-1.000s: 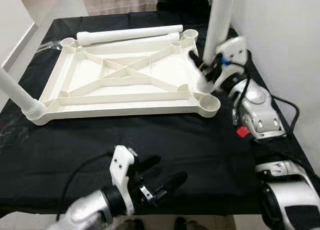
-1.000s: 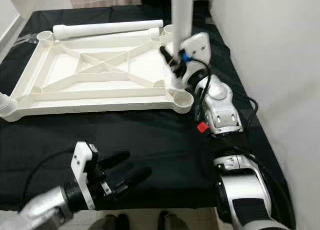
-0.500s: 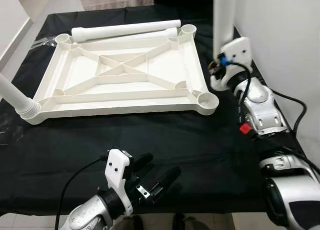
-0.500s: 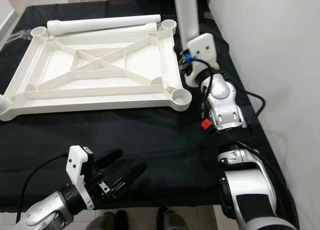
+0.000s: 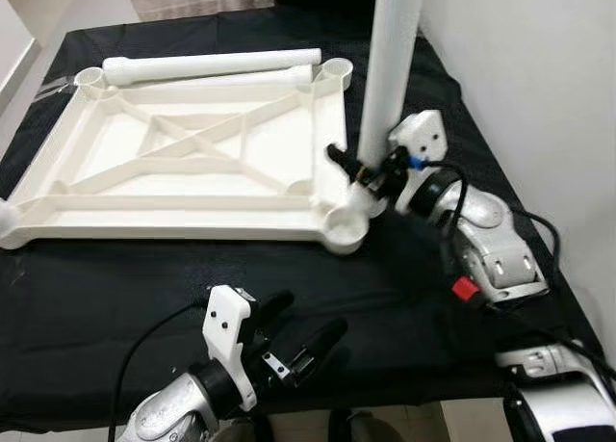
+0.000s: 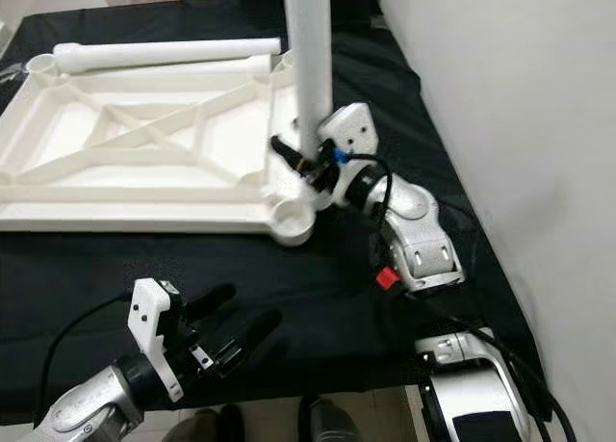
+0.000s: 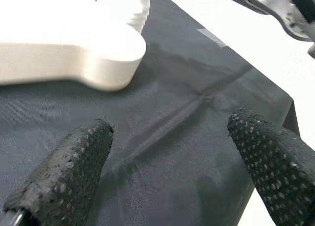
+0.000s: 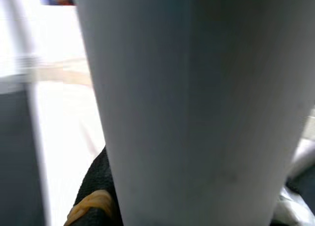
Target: Building children table
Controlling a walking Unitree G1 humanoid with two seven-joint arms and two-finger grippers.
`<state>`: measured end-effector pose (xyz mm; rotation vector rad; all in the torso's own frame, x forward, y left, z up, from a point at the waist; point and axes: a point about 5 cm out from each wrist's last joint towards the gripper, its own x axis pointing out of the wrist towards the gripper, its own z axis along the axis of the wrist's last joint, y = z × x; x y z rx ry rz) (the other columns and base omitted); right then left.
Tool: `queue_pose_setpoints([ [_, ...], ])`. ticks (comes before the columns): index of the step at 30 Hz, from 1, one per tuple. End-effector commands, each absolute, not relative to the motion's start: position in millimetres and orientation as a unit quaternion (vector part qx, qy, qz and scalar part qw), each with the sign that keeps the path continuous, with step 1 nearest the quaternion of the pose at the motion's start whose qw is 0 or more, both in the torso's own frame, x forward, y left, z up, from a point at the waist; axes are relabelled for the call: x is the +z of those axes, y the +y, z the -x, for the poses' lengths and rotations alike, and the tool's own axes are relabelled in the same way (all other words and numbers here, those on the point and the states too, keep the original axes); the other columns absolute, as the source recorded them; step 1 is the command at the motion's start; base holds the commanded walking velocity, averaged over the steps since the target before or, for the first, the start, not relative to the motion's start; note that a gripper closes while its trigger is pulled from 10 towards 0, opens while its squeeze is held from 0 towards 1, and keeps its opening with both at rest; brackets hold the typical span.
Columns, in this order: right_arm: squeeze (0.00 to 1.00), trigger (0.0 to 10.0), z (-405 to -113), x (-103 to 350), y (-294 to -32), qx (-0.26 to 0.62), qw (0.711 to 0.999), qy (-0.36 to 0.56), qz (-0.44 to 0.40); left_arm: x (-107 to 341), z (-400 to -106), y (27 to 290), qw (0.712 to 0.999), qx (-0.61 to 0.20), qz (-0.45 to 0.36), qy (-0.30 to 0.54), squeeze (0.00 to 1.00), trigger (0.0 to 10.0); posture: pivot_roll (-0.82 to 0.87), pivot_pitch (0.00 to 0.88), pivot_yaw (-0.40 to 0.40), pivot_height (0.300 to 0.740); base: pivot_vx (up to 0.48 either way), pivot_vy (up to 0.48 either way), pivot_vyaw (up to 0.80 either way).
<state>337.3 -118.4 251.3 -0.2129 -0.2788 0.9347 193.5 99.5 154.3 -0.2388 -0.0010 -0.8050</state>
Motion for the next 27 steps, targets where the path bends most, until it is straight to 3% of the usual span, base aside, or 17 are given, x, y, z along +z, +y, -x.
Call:
queue_pose_setpoints([
  [1, 0.00, 10.0, -323, 251, -103, 0.517, 0.842, -0.130, 0.084, 149, -192, 101, 0.914, -0.389, 0.115, 0.006, 0.00, 10.0, 0.02, 0.310, 0.007, 0.740, 0.000, 0.000, 0.00],
  [4, 0.00, 10.0, -314, 250, -102, 0.546, 0.826, -0.118, 0.072, 149, -193, 101, 0.914, -0.389, 0.114, 0.004, 0.00, 10.0, 0.02, 0.309, 0.007, 0.740, 0.000, 0.000, 0.00],
  [25, 0.00, 10.0, -306, 251, -104, 0.555, 0.822, -0.098, 0.078, 148, -194, 100, 0.914, -0.391, 0.112, 0.003, 0.00, 10.0, 0.02, 0.309, 0.008, 0.740, 0.000, 0.000, 0.00],
  [27, 0.00, 10.0, -324, 266, -122, 0.476, 0.867, -0.135, 0.068, 158, -188, 100, 0.905, -0.417, 0.090, -0.001, 0.00, 10.0, 0.01, 0.305, 0.008, 0.740, 0.000, 0.000, 0.00],
])
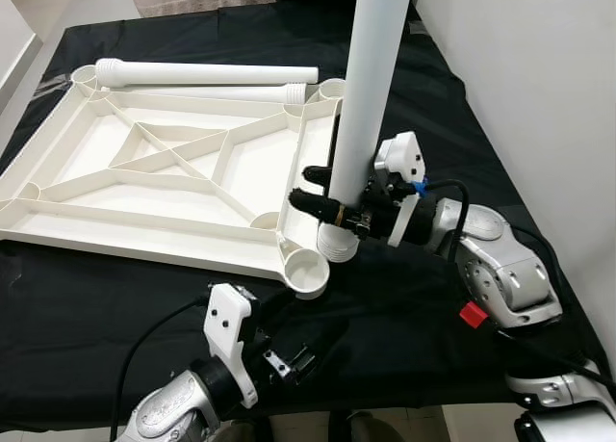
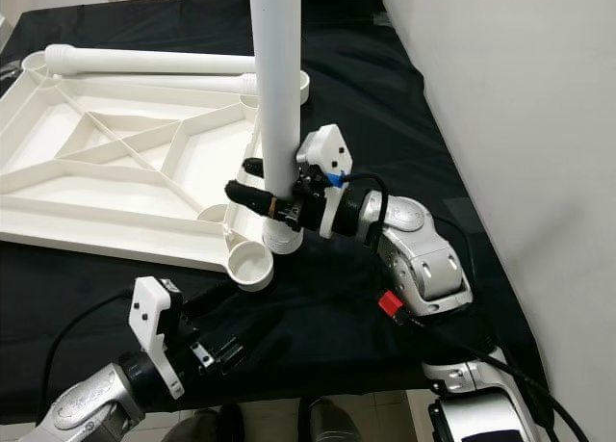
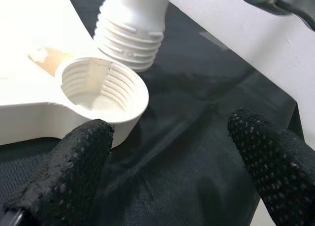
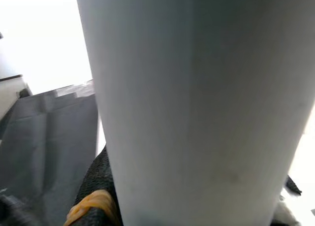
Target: Building children table
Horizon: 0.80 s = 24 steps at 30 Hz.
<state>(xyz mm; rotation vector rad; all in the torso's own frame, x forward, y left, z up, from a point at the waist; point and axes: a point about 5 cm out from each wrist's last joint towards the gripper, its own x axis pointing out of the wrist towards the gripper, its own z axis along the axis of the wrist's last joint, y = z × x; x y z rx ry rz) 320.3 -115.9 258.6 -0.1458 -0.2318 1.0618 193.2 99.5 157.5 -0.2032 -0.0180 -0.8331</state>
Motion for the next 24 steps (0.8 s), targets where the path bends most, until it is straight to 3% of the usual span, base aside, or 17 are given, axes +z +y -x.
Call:
queue_pose_setpoints([
  [1, 0.00, 10.0, -330, 271, -128, 0.450, 0.879, -0.147, 0.059, 163, -185, 101, 0.900, -0.427, 0.085, 0.000, 0.00, 10.0, 0.01, 0.305, 0.008, 0.740, 0.000, 0.000, 0.00],
  [5, 0.00, 10.0, -349, 280, -141, 0.327, 0.927, -0.177, 0.050, 179, -196, 115, 0.925, -0.373, 0.062, -0.025, 0.00, 10.0, 0.02, 0.295, 0.006, 0.740, 0.000, 0.000, 0.00],
  [8, 0.00, 10.0, -356, 286, -146, 0.274, 0.940, -0.195, 0.052, 191, -210, 124, 0.942, -0.323, 0.069, -0.056, 0.00, 10.0, 0.02, 0.288, 0.002, 0.740, 0.000, 0.000, 0.00],
  [14, 0.00, 10.0, -356, 288, -144, 0.286, 0.938, -0.196, 0.027, 195, -217, 125, 0.952, -0.294, 0.059, -0.061, 0.00, 10.0, 0.01, 0.287, 0.002, 0.740, 0.000, 0.000, 0.00],
  [15, 0.00, 10.0, -351, 293, -132, 0.345, 0.917, -0.201, 0.013, 192, -220, 127, 0.960, -0.272, 0.055, -0.048, 0.00, 10.0, 0.00, 0.294, 0.003, 0.740, 0.000, 0.000, 0.00],
  [18, 0.00, 10.0, -347, 296, -124, 0.380, 0.902, -0.205, 0.010, 192, -222, 130, 0.966, -0.250, 0.054, -0.040, 0.00, 10.0, 0.00, 0.289, 0.002, 0.740, 0.000, 0.000, 0.00],
  [24, 0.00, 10.0, -340, 290, -109, 0.410, 0.890, -0.199, 0.019, 179, -226, 142, 0.984, -0.178, 0.020, 0.004, 0.00, 10.0, 0.02, 0.290, 0.007, 0.740, 0.000, 0.000, 0.00],
])
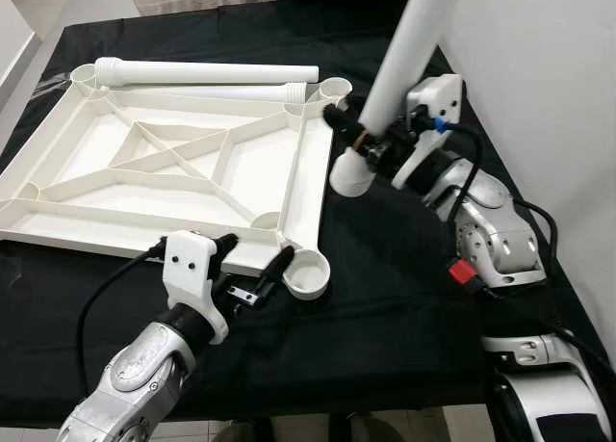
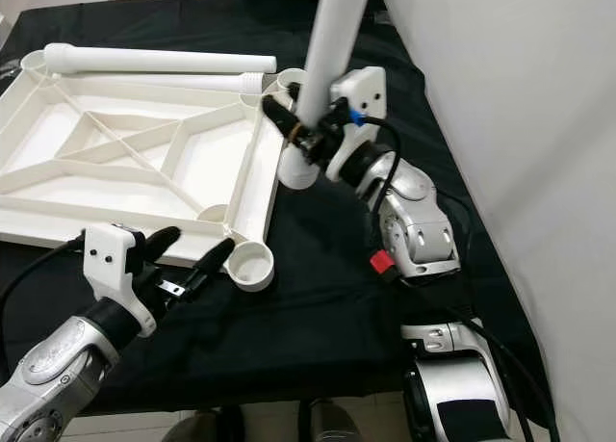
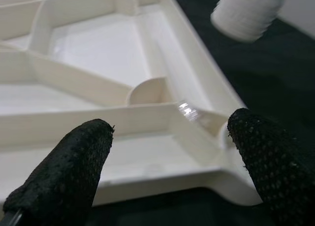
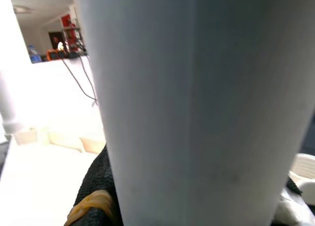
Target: Building children table
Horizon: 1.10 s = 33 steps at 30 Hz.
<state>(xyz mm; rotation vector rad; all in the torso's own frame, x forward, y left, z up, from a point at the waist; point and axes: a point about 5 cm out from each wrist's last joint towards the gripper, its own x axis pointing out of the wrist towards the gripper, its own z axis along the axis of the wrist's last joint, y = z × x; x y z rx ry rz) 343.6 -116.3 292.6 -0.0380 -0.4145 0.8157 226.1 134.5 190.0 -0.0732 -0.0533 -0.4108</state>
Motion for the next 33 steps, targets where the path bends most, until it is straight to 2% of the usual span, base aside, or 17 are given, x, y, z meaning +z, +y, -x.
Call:
queue_pose_setpoints([
  [1, 0.00, 10.0, -340, 290, -109, 0.410, 0.890, -0.199, 0.019, 179, -226, 142, 0.984, -0.178, 0.020, 0.004, 0.00, 10.0, 0.02, 0.290, 0.007, 0.740, 0.000, 0.000, 0.00],
  [15, 0.00, 10.0, -341, 280, -106, 0.383, 0.905, -0.184, 0.001, 179, -233, 133, 0.986, -0.164, -0.007, -0.005, 0.00, 10.0, 0.04, 0.251, -0.002, 0.740, 0.000, 0.000, 0.00],
  [19, 0.00, 10.0, -342, 279, -105, 0.359, 0.915, -0.181, 0.018, 183, -239, 132, 0.986, -0.165, -0.009, -0.014, 0.00, 10.0, 0.03, 0.241, -0.002, 0.740, 0.000, 0.000, 0.00],
  [33, 0.00, 10.0, -339, 269, -102, 0.348, 0.923, -0.166, 0.005, 180, -244, 126, 0.984, -0.175, -0.013, -0.017, 0.00, 10.0, 0.03, 0.197, -0.010, 0.740, -0.051, 0.000, 0.00],
])
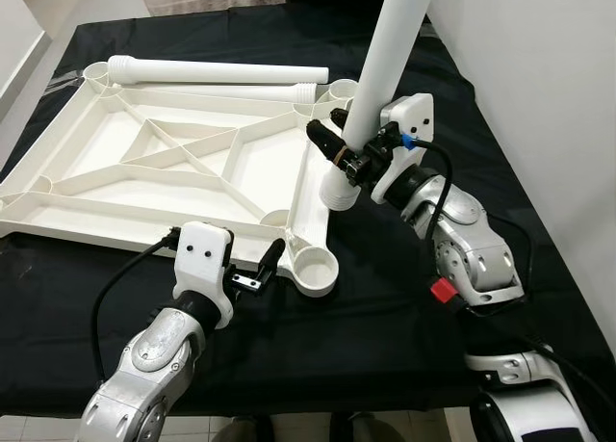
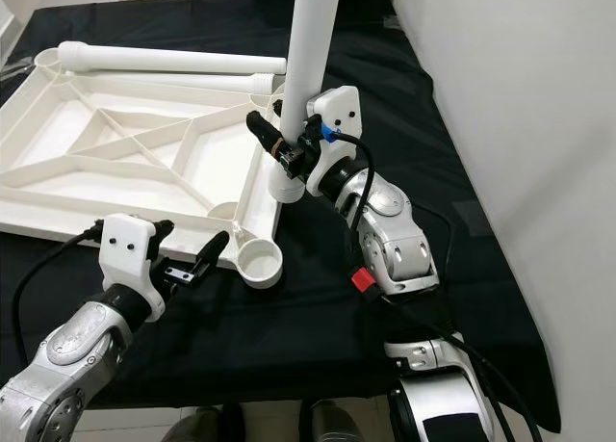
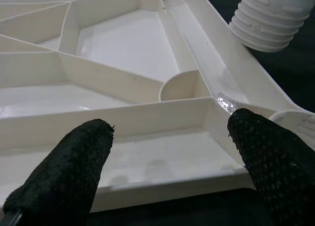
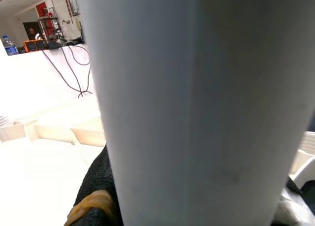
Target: Building children table
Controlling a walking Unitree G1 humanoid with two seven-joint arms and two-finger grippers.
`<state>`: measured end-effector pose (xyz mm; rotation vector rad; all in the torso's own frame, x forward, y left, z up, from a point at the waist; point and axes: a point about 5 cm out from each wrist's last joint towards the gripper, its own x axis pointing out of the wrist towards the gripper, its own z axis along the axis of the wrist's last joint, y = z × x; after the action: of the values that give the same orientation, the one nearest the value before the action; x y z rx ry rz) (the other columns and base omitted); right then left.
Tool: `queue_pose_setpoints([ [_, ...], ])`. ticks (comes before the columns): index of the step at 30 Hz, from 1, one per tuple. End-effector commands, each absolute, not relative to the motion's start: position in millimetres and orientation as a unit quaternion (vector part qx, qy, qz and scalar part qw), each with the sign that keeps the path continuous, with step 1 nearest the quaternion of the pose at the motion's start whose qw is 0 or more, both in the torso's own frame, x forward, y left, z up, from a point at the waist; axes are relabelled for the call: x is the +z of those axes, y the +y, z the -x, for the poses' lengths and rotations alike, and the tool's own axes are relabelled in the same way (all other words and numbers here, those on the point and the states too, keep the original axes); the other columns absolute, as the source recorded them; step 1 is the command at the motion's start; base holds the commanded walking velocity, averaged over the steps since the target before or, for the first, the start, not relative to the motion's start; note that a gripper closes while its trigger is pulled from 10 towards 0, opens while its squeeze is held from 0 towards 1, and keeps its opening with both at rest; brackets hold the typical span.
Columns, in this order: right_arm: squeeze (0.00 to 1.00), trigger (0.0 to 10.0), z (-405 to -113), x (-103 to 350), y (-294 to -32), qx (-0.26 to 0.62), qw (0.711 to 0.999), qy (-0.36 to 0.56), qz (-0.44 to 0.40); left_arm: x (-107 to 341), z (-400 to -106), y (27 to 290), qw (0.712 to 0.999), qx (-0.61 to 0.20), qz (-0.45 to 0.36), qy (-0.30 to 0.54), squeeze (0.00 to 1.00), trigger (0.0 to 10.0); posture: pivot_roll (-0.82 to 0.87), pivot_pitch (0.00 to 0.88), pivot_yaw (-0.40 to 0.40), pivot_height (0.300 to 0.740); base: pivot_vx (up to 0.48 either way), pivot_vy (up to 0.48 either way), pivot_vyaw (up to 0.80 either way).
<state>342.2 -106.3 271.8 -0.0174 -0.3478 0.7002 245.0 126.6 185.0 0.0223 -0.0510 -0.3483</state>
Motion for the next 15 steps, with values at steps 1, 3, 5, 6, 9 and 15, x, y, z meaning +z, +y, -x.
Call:
queue_pose_setpoints([
  [1, 0.00, 10.0, -337, 267, -102, 0.348, 0.923, -0.163, 0.001, 179, -245, 125, 0.984, -0.176, -0.014, -0.016, 0.00, 10.0, 0.03, 0.173, -0.020, 0.740, -0.244, 0.000, 0.00],
  [3, 0.00, 10.0, -336, 265, -101, 0.349, 0.923, -0.162, -0.001, 178, -246, 125, 0.984, -0.177, -0.014, -0.016, 0.00, 10.0, 0.03, 0.173, -0.020, 0.740, -0.244, 0.000, 0.00],
  [5, 0.00, 10.0, -328, 266, -97, 0.360, 0.918, -0.163, -0.010, 180, -250, 121, 0.983, -0.181, -0.015, -0.024, 0.00, 10.0, 0.02, 0.159, -0.027, 0.740, -0.302, 0.000, 0.00],
  [6, 0.00, 10.0, -326, 267, -96, 0.362, 0.917, -0.164, -0.011, 181, -250, 120, 0.983, -0.181, -0.016, -0.026, 0.00, 10.0, 0.02, 0.159, -0.027, 0.740, -0.360, 0.000, 0.00],
  [9, 0.00, 10.0, -324, 270, -95, 0.367, 0.915, -0.169, -0.014, 181, -251, 119, 0.983, -0.182, -0.016, -0.029, 0.00, 10.0, 0.02, 0.157, -0.026, 0.740, -0.290, 0.000, 0.00],
  [15, 0.00, 10.0, -321, 275, -93, 0.374, 0.911, -0.176, -0.013, 181, -251, 117, 0.982, -0.187, -0.015, -0.031, 0.00, 10.0, 0.02, 0.157, -0.027, 0.740, -0.106, 0.000, 0.00],
])
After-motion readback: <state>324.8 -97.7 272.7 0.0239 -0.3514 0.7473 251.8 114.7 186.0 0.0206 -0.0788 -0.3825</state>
